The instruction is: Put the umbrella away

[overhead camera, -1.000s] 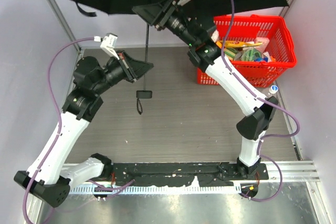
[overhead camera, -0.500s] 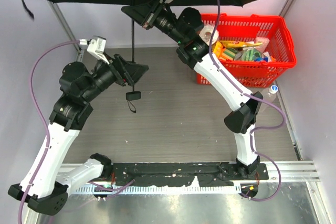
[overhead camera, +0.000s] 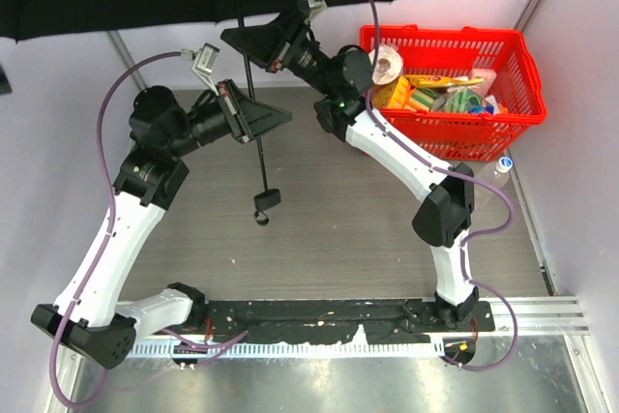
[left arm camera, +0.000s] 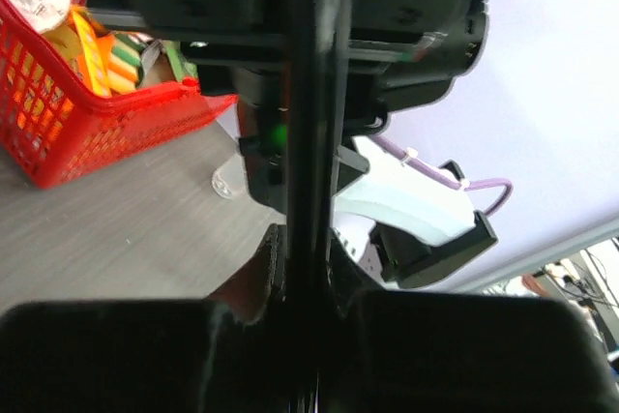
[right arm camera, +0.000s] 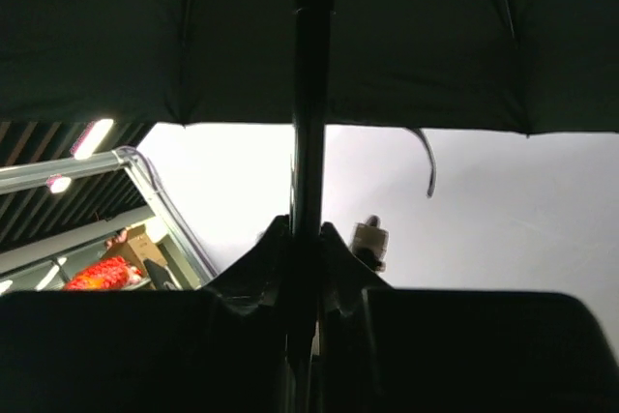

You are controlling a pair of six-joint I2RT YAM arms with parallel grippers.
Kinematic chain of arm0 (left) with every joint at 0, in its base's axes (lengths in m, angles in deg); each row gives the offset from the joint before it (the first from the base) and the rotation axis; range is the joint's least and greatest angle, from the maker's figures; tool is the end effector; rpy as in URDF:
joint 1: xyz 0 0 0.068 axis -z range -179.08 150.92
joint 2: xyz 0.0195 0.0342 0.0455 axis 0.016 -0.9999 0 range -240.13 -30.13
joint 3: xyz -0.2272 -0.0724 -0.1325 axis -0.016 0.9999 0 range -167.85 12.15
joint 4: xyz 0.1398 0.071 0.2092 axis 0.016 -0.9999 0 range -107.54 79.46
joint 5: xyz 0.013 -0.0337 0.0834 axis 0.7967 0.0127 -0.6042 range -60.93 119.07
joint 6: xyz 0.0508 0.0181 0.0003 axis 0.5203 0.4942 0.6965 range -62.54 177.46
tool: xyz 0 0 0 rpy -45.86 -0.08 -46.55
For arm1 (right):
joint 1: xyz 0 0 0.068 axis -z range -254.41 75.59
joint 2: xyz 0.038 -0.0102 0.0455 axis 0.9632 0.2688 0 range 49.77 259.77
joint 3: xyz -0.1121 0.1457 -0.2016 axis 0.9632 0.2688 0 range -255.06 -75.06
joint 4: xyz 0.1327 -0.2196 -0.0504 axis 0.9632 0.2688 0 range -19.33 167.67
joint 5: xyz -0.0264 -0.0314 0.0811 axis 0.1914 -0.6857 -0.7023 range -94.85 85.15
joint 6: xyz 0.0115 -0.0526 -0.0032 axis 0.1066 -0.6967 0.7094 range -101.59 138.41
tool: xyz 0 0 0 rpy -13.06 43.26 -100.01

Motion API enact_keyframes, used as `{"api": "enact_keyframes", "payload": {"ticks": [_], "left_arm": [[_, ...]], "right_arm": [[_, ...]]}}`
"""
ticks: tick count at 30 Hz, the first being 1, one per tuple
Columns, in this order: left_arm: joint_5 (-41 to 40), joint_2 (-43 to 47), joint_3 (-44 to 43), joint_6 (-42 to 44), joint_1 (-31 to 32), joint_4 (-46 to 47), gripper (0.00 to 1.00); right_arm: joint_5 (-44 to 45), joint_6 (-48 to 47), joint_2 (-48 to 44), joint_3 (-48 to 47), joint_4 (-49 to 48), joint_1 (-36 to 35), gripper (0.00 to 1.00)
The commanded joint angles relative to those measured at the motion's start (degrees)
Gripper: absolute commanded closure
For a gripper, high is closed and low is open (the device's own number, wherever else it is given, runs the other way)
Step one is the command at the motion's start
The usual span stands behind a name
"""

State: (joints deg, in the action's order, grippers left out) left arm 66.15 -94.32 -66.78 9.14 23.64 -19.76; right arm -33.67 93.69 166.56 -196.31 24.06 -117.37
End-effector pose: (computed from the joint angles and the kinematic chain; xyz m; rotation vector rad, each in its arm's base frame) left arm 0.2026 -0.1082 0.4813 0.2188 1.6677 -1.4405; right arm 0.3138 0.3156 0.5099 -0.3433 0.9503 2.0928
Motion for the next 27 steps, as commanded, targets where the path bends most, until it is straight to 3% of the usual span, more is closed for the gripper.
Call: {"api": "enact_keyframes", "payload": {"ticks": [1,3,5,6,8,10,18,23,27], "left_arm": [[-4.27,3.0,-2.89,3.21,-0.31,0.71,1.0],[-10.85,4.76,-3.06,7.25,-0.22,-3.42,1.0],[-17.54,6.43,-3.59,10.77,0.04,-7.9,1.0],[-20.35,7.05,-4.03,12.0,0.13,-9.58,1.0],[-22.83,8.54,-3.77,13.85,0.04,-11.09,1.0],[-24.68,9.51,-3.86,15.26,0.13,-12.14,1.0],[-29.08,9.96,-4.64,19.39,0.83,-15.74,1.0],[-32.33,9.69,-5.44,22.56,2.24,-17.68,1.0],[-31.81,8.38,-4.91,23.44,3.03,-17.24,1.0]], "right_arm": [[-1.07,0.5,-7.01,4.96,-7.19,-0.37,0.99],[-0.02,-5.81,-8.24,3.93,2.36,-0.46,0.99],[3.4,-13.36,-8.42,0.59,17.55,-0.63,0.83],[7.25,-17.41,-8.42,-1.34,24.48,-0.63,0.69],[11.39,-19.99,-7.46,-3.97,30.42,-0.72,0.56],[14.21,-22.44,-5.45,-8.09,34.82,-0.72,0.51],[26.25,-34.4,4.84,-31.83,56.09,-4.23,0.44],[30.32,-40.3,1.6,-24.04,51.9,-7.13,0.36],[30.4,-42.24,4.31,-27.8,54.6,-7.84,0.34]]}}
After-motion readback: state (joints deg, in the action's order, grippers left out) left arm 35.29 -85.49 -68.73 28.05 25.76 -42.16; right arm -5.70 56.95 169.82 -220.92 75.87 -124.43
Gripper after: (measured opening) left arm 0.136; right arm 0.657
